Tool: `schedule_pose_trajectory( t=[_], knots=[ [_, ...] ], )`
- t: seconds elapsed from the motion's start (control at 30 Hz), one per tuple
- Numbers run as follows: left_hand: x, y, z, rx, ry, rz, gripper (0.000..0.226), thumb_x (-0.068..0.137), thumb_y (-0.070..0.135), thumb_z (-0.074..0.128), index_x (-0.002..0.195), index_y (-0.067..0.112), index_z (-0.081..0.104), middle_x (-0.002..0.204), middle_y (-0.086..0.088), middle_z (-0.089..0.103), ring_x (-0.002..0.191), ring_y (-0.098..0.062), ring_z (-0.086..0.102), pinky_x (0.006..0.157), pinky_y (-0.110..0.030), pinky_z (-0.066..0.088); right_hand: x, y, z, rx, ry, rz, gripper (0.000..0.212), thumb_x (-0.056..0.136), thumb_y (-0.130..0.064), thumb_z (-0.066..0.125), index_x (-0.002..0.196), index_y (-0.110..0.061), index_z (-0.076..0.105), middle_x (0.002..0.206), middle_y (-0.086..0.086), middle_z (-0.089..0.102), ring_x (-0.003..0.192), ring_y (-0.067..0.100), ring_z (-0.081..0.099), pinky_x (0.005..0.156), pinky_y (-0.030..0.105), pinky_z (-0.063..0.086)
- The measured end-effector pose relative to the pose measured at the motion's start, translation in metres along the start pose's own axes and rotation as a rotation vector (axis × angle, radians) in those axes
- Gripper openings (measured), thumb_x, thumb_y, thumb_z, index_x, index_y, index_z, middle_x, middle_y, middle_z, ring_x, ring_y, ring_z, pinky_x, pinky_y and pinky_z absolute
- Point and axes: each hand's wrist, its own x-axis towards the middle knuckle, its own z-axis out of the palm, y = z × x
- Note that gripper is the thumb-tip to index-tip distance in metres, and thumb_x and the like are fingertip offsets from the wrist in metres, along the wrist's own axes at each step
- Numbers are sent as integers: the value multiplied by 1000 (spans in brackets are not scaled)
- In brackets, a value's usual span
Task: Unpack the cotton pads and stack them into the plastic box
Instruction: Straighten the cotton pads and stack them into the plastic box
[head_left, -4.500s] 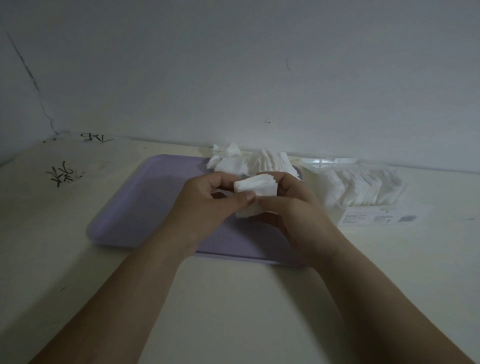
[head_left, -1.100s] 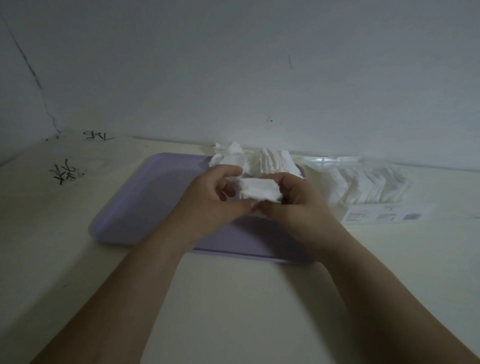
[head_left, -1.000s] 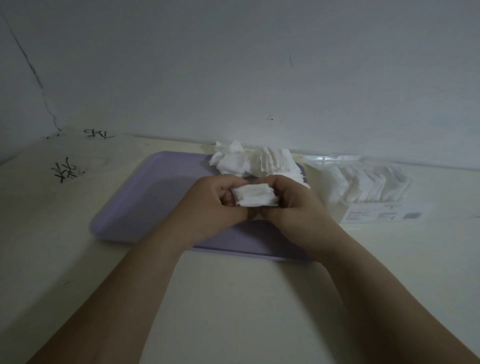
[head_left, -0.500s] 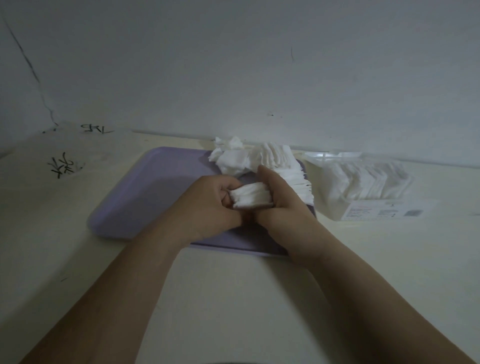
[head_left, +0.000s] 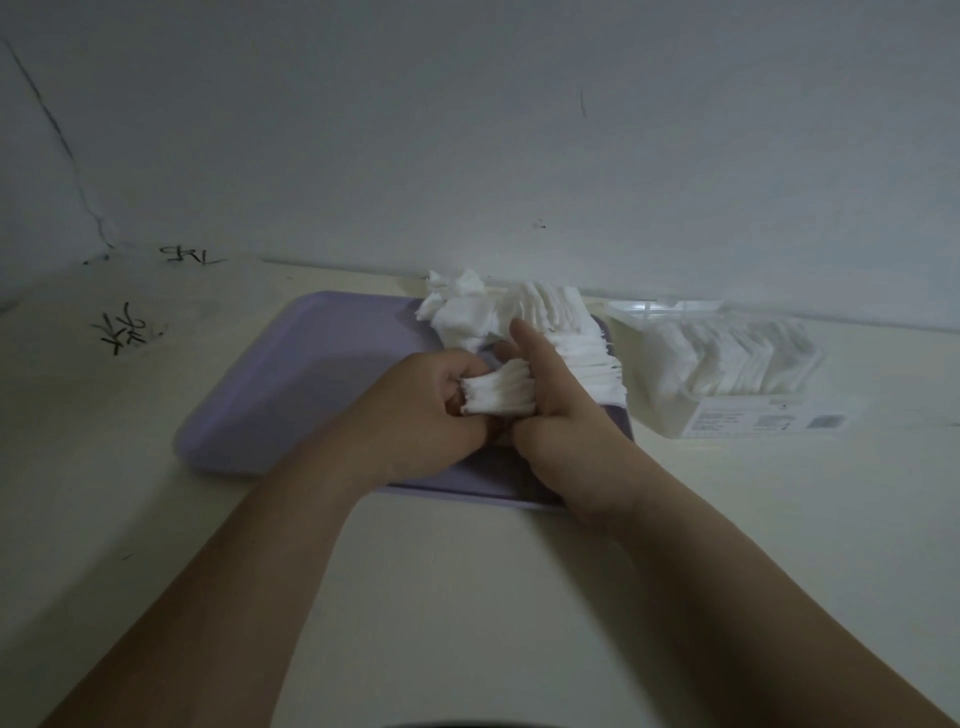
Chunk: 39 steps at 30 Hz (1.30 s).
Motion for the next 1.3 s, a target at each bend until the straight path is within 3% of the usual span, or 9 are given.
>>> schedule_pose_trajectory(
  t=[0.07, 0.17, 0.23, 0.3, 0.4, 0.63, 0.97, 1.17, 1.3],
  knots=[
    [1, -2, -3, -18, 21, -14, 31, 85, 21, 83, 114, 23, 73, 84, -5, 79, 70, -8, 65, 76, -37, 56, -1, -3, 3, -5, 32, -38, 99, 66, 9, 46, 158, -24, 34, 149, 3, 51, 135, 17, 55, 109, 34, 53],
    [0, -3, -8, -75, 60, -12, 35, 78, 35, 84, 110, 22, 76, 93, -18, 78, 86, -30, 75, 89, -54, 58, -2, -3, -1, -4, 117, -119, 67, 85, 26, 50, 119, -31, 61, 115, -6, 73, 113, 15, 67, 91, 23, 57],
    [-2, 1, -11, -179, 67, 12, 25, 86, 24, 84, 109, 21, 77, 85, -13, 75, 72, -19, 71, 73, -33, 60, -2, -5, -7, 73, 156, -120, 55, 92, 21, 57, 119, -26, 63, 109, -4, 78, 106, 15, 71, 88, 25, 56],
    [-6, 6, -11, -282, 57, 10, 21, 92, 16, 79, 112, 22, 77, 75, -10, 59, 57, -9, 47, 54, -19, 40, -1, -7, -11, 137, 192, -118, 48, 89, 10, 66, 125, -21, 63, 114, 3, 76, 107, 16, 71, 90, 30, 53],
    [-8, 7, -9, -336, 82, 9, 17, 99, 15, 70, 114, 20, 76, 68, -2, 57, 59, -12, 44, 53, -22, 37, -3, -15, -13, 174, 236, -106, 48, 79, -4, 65, 125, -20, 64, 114, 3, 76, 106, 16, 70, 94, 37, 53],
    [-4, 25, 0, -422, 171, 9, 10, 102, 21, 67, 99, 17, 75, 72, -3, 60, 64, -15, 49, 57, -29, 42, -12, -39, -26, 139, 208, -70, 23, 98, 5, 63, 115, -3, 76, 111, 24, 77, 115, 48, 69, 108, 63, 50],
    [32, 94, 41, -376, 95, 46, 20, 103, 23, 64, 87, 13, 69, 61, 4, 55, 54, -10, 49, 49, -20, 41, -44, -78, -96, 169, 169, 64, 28, 98, -15, 70, 118, 4, 74, 117, 24, 76, 119, 40, 70, 107, 50, 54],
    [69, 134, 101, -292, 37, 50, 11, 97, 24, 71, 107, 22, 73, 78, 5, 70, 62, -10, 60, 56, -23, 49, -71, -85, -162, -4, 557, 18, 21, 95, -18, 69, 109, -2, 71, 102, 13, 80, 95, 26, 79, 78, 38, 62],
    [102, 150, 139, 128, 25, 244, 21, 93, 26, 72, 115, 25, 73, 111, 12, 68, 98, -6, 65, 88, -24, 53, -69, -78, -206, -134, 847, 15, 27, 93, -24, 65, 104, 1, 62, 103, 25, 71, 75, 22, 69, 61, 36, 49]
  ],
)
